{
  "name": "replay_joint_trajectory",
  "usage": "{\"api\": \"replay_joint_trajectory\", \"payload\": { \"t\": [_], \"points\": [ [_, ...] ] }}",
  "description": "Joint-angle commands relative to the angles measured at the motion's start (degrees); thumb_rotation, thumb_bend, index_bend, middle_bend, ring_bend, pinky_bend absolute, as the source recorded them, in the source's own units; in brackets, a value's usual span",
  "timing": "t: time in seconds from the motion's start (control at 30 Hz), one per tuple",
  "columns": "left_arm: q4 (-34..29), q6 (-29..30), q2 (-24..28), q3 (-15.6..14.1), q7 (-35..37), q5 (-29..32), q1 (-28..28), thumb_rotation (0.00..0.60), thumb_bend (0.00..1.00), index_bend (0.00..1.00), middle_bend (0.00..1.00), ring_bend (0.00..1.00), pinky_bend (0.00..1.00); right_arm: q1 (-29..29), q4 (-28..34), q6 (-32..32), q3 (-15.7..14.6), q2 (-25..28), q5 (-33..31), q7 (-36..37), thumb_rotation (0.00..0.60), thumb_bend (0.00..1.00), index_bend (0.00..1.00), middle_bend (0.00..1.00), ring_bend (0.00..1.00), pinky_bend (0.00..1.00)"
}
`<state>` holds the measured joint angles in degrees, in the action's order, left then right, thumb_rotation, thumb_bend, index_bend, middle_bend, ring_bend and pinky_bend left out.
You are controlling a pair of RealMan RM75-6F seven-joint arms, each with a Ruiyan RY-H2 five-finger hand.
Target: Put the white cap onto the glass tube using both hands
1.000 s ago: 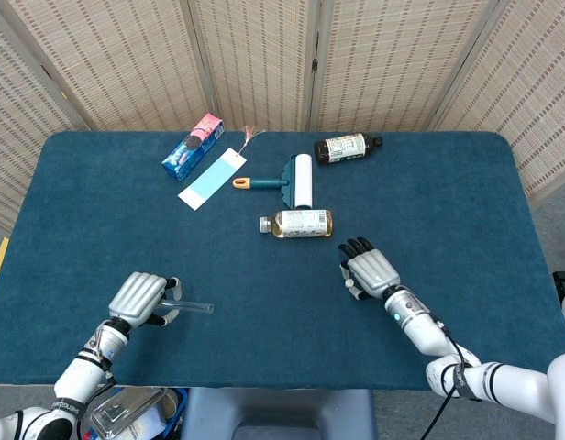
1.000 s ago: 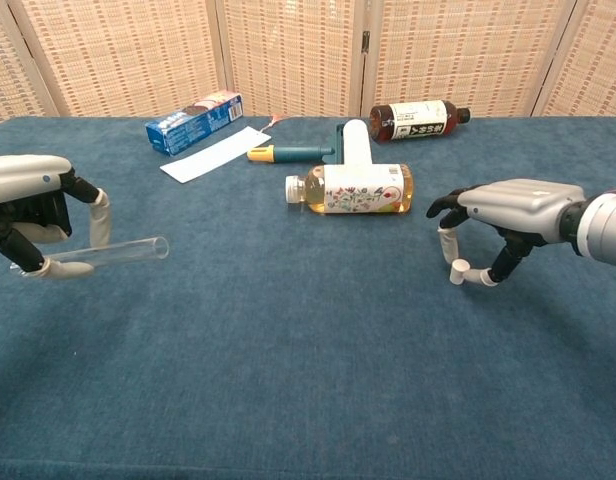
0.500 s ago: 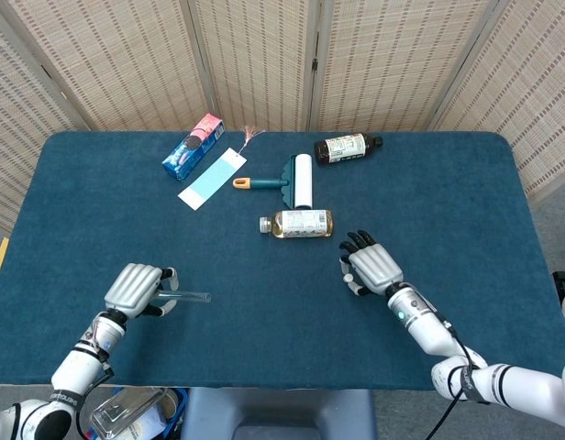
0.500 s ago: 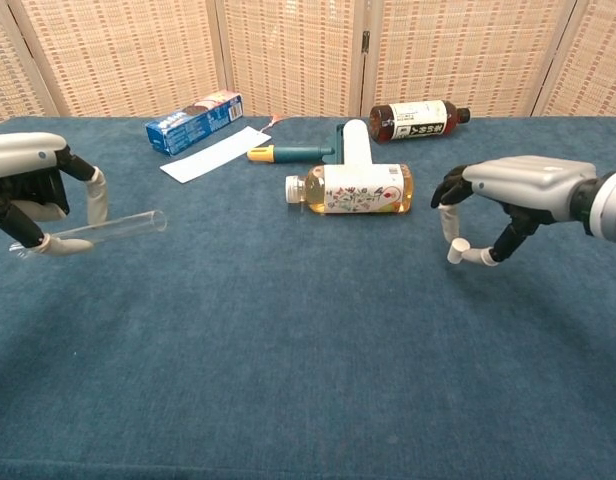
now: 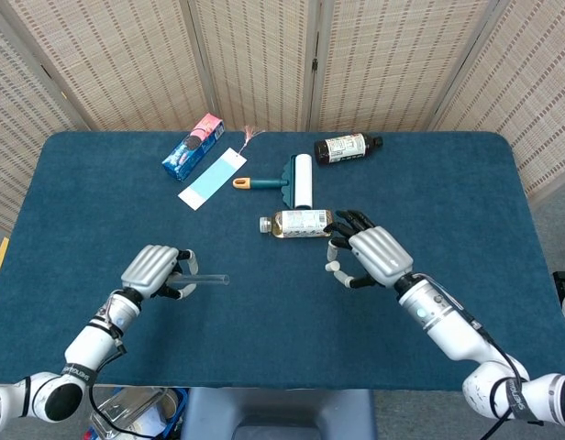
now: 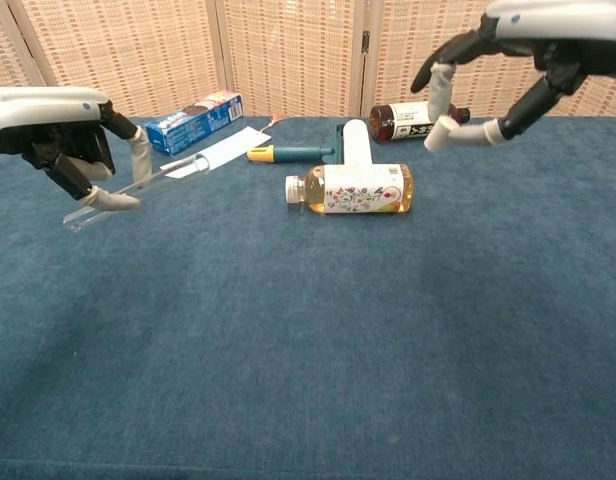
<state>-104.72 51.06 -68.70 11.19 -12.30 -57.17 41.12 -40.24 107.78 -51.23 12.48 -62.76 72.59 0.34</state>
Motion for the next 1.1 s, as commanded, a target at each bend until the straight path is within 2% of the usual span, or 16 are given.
{"api": "replay_joint_trajectory", "payload": {
  "t": [0.03, 0.33, 0.57, 1.1],
  "points": [
    [-0.35, -0.79, -0.57, 0.73, 0.04, 1.84, 1.22, 0.6, 0.37, 0.57, 1.0, 0.99, 1.0, -0.14, 3.73, 0.12, 2.23, 2.55, 2.13, 5.12, 0.6, 0.43, 0.64, 0.21, 0.0, 0.0],
    [-2.84, -1.38, -0.8, 2.56, 3.15, 4.09, 2.8, 0.6, 0.37, 0.57, 1.0, 0.99, 1.0, -1.02, 5.14, -0.37, 2.74, 1.26, 5.31, 10.33, 0.6, 0.44, 0.64, 0.21, 0.0, 0.0],
    [-4.52, -0.76, -1.57, 3.15, 5.69, 3.1, 3.06, 0.6, 0.37, 0.57, 1.0, 0.99, 1.0, -2.25, 4.19, -0.71, 2.66, -1.39, 5.41, 9.68, 0.6, 0.44, 0.64, 0.21, 0.0, 0.0],
    [-7.41, 1.18, -2.67, 3.16, 4.67, 4.44, 4.89, 0.6, 0.38, 0.58, 1.0, 0.99, 1.0, -4.72, 4.02, -0.69, 3.19, -4.28, 3.41, 7.32, 0.6, 0.45, 0.64, 0.21, 0.0, 0.0]
  ]
}}
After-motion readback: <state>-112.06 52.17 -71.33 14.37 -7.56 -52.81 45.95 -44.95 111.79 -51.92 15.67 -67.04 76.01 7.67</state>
